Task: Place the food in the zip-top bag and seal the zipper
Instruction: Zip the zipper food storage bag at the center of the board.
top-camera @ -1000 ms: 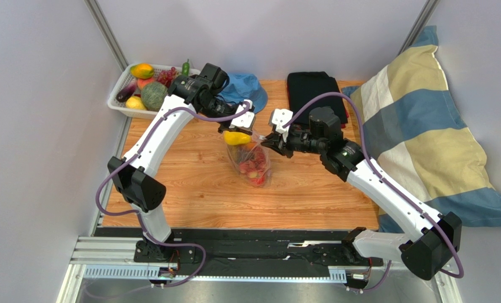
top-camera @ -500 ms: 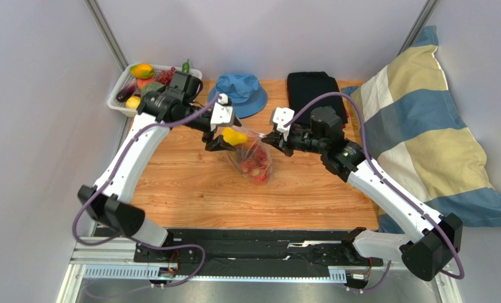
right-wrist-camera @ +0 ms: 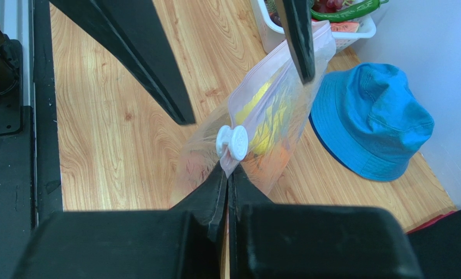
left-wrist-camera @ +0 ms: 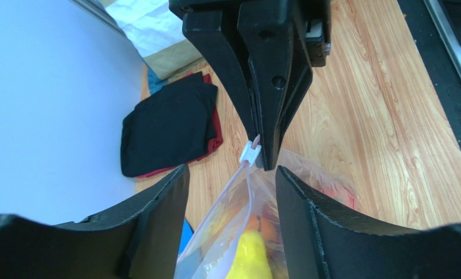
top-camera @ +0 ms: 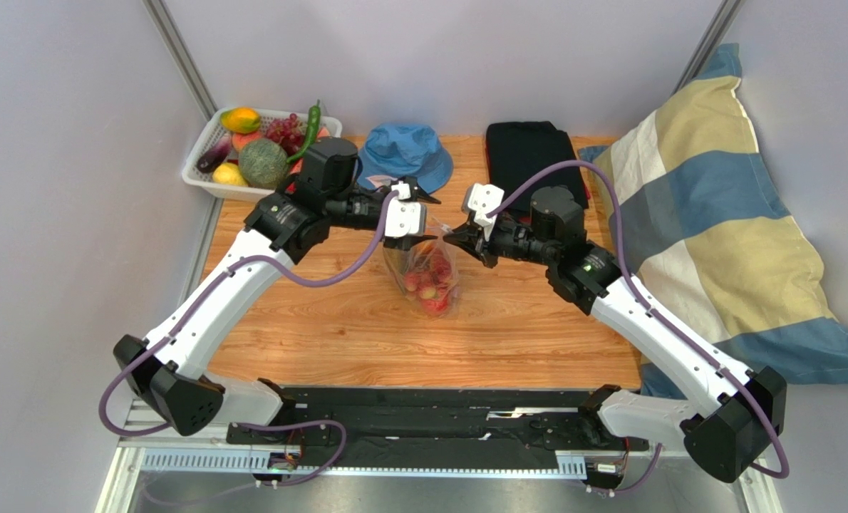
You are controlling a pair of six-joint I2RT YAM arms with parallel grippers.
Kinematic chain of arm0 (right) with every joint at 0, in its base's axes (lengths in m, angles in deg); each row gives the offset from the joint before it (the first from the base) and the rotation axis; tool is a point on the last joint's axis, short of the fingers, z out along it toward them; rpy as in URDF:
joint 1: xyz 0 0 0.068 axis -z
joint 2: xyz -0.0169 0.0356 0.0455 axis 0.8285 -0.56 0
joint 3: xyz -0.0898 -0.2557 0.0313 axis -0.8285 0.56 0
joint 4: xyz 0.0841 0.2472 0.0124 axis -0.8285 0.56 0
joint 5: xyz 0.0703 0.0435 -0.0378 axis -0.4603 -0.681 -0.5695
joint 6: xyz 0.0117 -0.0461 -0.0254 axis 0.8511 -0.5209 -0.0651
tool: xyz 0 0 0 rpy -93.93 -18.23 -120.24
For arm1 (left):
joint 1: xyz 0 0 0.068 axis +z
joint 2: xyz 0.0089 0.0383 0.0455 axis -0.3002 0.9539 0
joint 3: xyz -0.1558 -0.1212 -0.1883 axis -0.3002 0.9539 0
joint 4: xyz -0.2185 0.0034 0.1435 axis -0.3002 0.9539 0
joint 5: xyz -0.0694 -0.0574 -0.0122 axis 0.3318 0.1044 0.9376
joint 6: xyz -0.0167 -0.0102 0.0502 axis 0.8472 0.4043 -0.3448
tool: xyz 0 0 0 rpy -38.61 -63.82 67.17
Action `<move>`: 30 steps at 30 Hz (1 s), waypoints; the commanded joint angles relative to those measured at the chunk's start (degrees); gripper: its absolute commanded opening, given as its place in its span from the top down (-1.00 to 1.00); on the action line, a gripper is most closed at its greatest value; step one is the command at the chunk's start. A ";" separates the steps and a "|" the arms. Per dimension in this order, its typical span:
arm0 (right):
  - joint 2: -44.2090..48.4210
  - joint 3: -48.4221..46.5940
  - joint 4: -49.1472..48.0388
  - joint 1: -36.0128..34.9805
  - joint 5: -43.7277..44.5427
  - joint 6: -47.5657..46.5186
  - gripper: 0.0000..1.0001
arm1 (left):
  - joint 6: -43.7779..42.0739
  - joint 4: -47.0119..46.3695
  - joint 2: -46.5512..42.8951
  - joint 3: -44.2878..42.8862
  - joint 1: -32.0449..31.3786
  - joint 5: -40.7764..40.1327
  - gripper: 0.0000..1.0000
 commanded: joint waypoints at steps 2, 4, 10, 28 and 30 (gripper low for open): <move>2.10 -0.07 -4.92 -0.22 -1.04 0.11 1.00 | -3.55 0.77 3.37 -3.43 -1.09 1.90 -0.21; 2.10 -0.07 -4.84 -0.23 -1.21 0.03 1.00 | -4.61 2.01 4.08 -4.22 -1.18 3.22 -0.12; 2.19 -0.16 -4.83 -0.14 -1.30 -0.24 1.00 | -6.11 2.28 4.96 -4.66 -1.97 3.49 0.10; 5.52 1.60 -3.69 0.57 -2.09 -1.38 1.00 | -12.26 8.87 8.65 -6.15 -1.01 -0.20 1.00; 6.05 2.13 -3.78 0.83 -2.26 -1.55 1.00 | -12.43 9.05 8.92 -6.16 -0.48 -1.34 1.00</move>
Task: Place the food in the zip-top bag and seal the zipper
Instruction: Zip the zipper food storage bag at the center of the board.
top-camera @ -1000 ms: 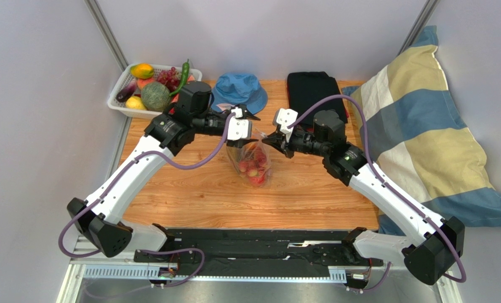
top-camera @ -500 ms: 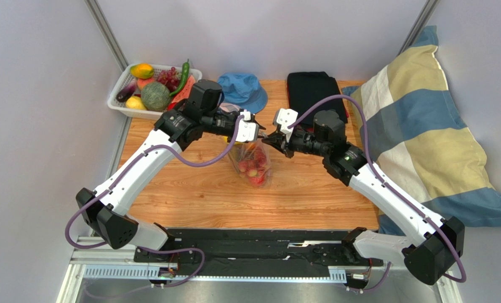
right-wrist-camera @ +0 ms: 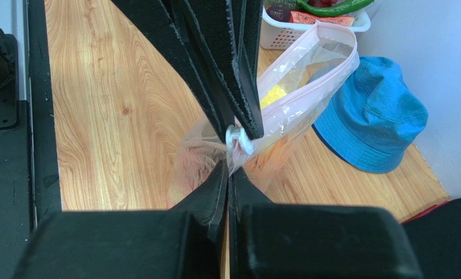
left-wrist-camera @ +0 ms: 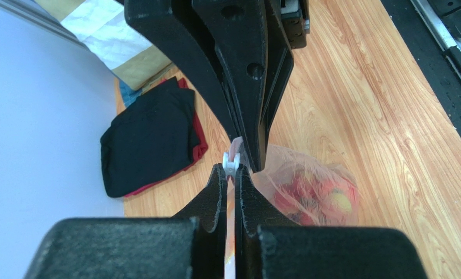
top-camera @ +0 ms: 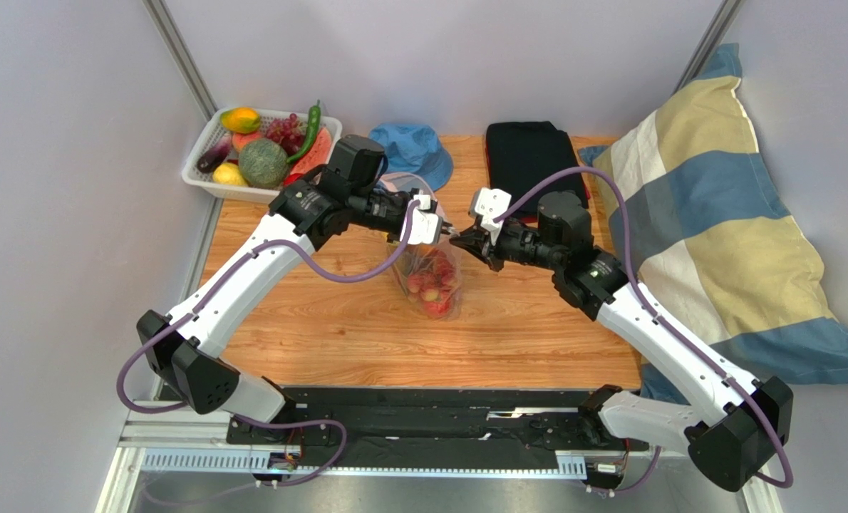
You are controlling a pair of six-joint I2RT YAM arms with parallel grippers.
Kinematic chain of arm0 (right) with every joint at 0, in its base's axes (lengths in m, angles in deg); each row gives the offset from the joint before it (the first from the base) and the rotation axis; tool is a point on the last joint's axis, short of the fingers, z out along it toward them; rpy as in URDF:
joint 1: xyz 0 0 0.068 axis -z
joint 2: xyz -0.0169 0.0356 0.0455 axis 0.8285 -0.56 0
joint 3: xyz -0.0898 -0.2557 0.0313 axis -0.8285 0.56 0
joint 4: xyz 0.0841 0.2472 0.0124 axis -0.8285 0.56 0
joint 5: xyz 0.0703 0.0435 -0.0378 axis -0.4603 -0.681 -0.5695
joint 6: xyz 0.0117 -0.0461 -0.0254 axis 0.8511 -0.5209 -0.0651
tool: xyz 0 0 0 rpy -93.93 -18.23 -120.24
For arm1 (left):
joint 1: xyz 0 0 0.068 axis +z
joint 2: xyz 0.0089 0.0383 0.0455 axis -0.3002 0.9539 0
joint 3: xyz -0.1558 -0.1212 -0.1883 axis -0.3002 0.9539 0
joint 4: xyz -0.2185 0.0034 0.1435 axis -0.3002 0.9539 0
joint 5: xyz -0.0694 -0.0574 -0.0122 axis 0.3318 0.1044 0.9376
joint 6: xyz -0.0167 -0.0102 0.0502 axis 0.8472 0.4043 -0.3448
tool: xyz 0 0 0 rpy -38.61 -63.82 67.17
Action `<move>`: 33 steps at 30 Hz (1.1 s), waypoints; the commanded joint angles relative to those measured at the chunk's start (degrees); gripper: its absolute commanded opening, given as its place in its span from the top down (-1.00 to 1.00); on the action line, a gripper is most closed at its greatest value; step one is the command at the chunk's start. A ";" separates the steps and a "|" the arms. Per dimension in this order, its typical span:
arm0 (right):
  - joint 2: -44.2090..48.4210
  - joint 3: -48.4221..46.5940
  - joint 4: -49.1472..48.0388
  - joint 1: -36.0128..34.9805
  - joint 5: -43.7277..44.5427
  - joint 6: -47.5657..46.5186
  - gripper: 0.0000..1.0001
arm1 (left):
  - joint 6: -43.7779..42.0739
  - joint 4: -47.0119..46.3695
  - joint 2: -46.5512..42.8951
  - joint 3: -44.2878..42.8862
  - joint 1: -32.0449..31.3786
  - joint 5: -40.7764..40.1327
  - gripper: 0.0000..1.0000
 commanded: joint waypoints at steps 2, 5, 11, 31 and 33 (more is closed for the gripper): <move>4.35 0.64 -4.09 0.06 -2.33 -1.08 1.00 | -2.99 1.79 2.08 -1.37 1.66 -2.96 1.00; 5.14 1.08 -4.17 0.24 -2.51 -1.08 1.00 | -2.47 2.23 3.22 -2.42 3.07 -3.75 1.00; 6.90 2.40 -4.35 1.03 -2.24 -0.99 1.00 | -3.78 3.73 4.19 -3.30 4.39 -4.55 1.00; 10.15 3.46 -3.91 6.92 5.40 0.42 1.00 | -7.56 8.74 3.31 -2.69 16.60 -9.91 1.00; 10.59 3.55 -3.47 7.88 5.84 0.51 1.00 | -8.18 8.74 3.05 -2.51 18.35 -10.78 1.00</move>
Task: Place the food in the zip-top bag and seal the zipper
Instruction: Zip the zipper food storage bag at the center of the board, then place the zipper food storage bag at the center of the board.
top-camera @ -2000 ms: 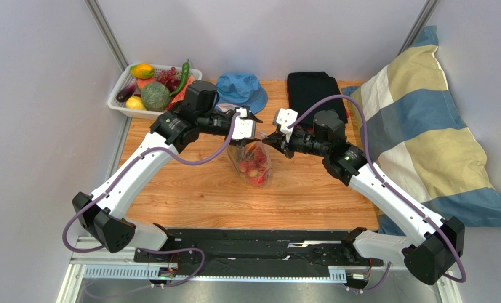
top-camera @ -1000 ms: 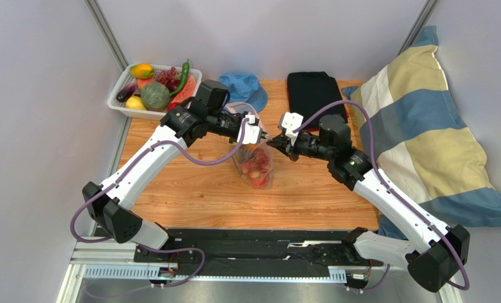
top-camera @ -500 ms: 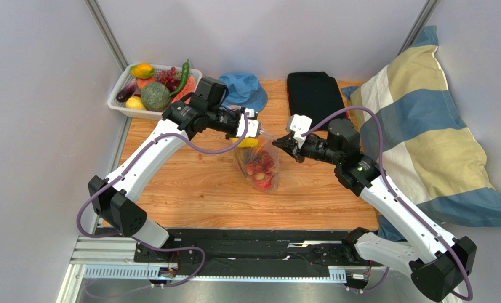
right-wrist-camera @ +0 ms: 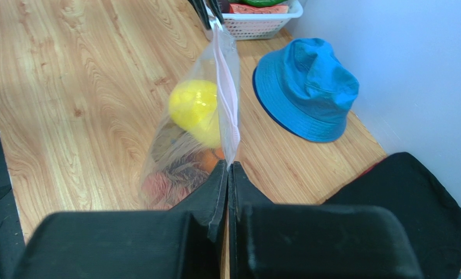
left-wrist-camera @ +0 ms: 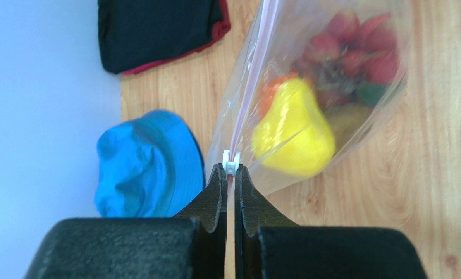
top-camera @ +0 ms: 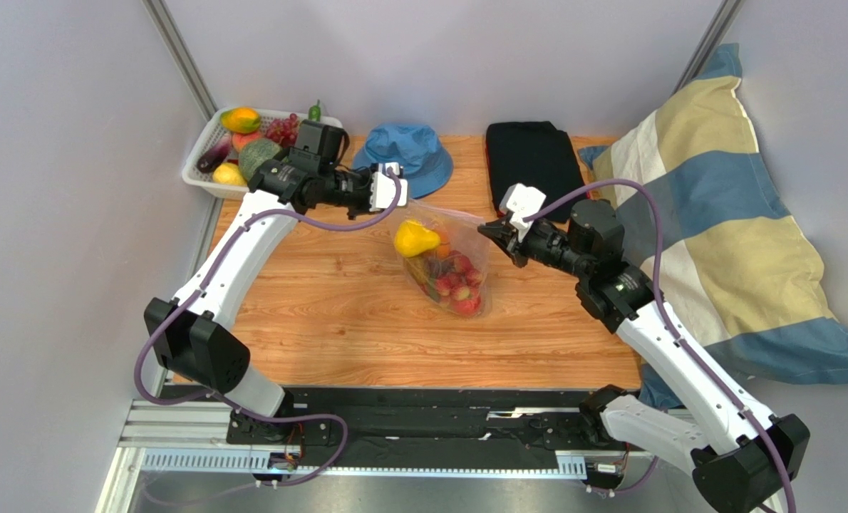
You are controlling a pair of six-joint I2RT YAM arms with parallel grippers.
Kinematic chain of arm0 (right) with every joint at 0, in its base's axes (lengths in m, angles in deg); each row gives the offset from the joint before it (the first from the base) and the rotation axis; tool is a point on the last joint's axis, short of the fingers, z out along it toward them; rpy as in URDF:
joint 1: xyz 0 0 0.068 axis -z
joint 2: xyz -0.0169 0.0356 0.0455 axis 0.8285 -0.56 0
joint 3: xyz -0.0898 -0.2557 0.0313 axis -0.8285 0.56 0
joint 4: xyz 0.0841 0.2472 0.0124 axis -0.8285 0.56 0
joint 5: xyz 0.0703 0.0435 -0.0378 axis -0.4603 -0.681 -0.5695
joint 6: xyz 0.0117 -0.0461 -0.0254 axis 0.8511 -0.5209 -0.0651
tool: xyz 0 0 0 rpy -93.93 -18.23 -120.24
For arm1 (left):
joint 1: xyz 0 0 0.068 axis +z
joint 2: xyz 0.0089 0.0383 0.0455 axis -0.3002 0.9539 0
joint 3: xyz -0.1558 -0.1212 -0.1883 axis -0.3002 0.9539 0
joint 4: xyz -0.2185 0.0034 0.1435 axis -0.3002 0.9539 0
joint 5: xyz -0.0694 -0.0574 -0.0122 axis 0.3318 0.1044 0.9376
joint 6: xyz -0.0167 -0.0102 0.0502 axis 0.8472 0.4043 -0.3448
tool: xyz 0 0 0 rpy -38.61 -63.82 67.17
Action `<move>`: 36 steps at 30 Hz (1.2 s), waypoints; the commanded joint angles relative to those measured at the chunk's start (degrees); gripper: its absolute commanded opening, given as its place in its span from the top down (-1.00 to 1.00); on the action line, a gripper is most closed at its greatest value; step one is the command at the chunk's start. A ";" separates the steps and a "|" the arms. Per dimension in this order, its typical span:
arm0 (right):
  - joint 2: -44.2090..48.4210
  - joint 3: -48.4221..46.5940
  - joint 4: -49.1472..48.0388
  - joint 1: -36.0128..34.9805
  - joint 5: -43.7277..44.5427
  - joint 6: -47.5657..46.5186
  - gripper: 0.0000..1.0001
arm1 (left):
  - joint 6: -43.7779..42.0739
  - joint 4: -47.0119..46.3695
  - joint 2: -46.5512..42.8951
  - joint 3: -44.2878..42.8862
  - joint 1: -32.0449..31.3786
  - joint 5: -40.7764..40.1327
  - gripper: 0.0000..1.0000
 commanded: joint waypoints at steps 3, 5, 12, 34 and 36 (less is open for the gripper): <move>3.58 -0.45 -2.27 2.53 2.87 0.84 1.00 | -3.41 1.72 -1.61 -0.87 5.80 -5.59 1.00; 3.84 -0.37 -2.00 2.80 3.58 0.92 1.00 | -3.59 1.81 -1.70 -0.96 7.38 -6.11 1.00; 3.84 -0.89 -1.83 3.15 4.02 2.06 1.00 | -3.68 3.12 -4.68 -0.52 9.06 -3.75 1.00; 10.89 -0.90 12.59 0.51 -3.37 14.73 1.00 | 1.30 25.38 -22.53 1.76 4.75 9.45 1.00; 9.04 0.15 10.40 0.51 -2.49 12.46 1.00 | 4.48 21.33 -20.26 3.52 4.75 6.55 1.00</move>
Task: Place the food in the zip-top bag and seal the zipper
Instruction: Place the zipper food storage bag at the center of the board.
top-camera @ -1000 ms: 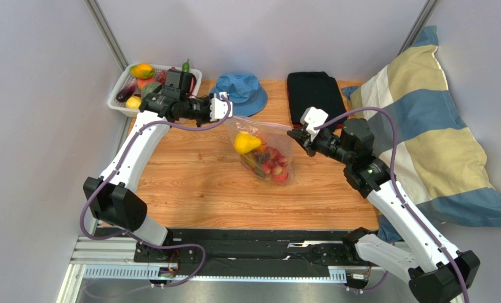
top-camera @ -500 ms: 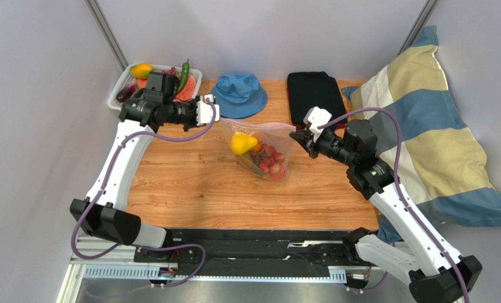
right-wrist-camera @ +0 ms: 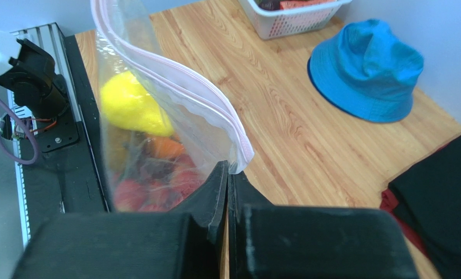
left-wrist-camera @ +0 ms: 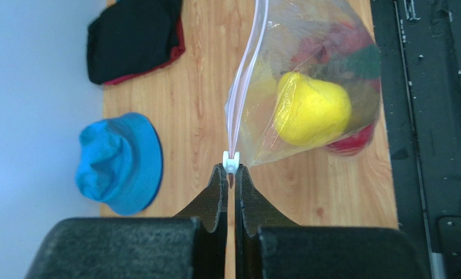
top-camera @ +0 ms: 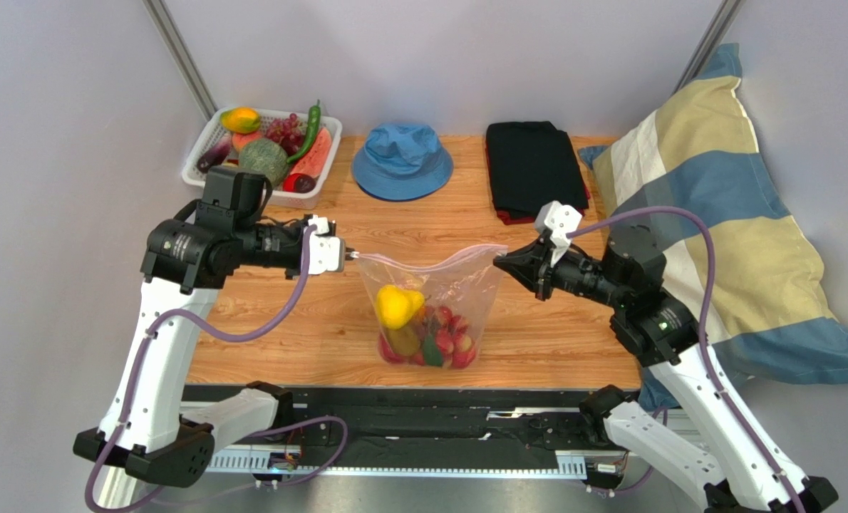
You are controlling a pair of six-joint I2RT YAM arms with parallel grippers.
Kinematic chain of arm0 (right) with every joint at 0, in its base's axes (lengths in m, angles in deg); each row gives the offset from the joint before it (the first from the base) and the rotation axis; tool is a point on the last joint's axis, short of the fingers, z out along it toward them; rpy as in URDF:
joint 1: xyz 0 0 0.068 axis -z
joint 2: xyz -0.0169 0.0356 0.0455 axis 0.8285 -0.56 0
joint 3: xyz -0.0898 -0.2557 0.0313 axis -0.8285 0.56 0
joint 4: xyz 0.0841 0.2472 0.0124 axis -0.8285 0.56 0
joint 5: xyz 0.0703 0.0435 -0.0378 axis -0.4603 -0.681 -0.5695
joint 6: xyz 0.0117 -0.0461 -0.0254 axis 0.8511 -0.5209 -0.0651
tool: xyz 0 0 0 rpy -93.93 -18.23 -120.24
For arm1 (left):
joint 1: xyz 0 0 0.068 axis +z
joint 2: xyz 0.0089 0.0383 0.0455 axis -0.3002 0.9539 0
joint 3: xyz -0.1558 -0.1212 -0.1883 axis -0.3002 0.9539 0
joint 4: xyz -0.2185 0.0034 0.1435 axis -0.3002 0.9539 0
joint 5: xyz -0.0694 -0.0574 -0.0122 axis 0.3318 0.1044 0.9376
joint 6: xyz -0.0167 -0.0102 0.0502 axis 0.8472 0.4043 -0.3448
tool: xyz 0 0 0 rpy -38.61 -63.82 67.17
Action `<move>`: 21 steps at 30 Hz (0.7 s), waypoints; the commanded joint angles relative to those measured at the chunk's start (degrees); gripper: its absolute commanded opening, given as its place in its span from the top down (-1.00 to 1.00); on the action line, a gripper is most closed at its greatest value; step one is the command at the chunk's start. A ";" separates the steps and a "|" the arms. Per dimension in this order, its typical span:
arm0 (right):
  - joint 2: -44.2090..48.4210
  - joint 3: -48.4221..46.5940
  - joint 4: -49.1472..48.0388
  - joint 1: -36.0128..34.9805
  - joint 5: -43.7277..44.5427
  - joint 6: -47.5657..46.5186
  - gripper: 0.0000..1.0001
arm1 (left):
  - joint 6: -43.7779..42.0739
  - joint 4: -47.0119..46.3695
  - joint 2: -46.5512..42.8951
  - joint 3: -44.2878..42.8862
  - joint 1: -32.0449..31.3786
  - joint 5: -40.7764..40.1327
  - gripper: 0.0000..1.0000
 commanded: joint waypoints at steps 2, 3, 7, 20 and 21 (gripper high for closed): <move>-7.68 1.86 -6.19 0.62 5.26 -1.18 1.00 | 10.33 -7.70 6.10 3.67 0.01 -3.51 1.00; -9.61 2.14 -7.35 1.06 5.96 -2.41 1.00 | 11.65 -8.94 8.81 4.03 0.01 -4.49 1.00; -19.45 0.83 -12.45 4.05 6.58 -2.33 1.00 | 19.46 -17.37 16.11 5.52 1.32 -9.06 1.00; -45.39 -10.07 -17.64 11.61 3.16 0.83 0.80 | 34.34 -29.52 41.34 -8.70 2.65 -14.94 0.55; -46.09 -11.04 -17.12 11.96 2.81 0.92 0.66 | 35.82 -29.52 41.70 -9.23 2.73 -15.65 0.40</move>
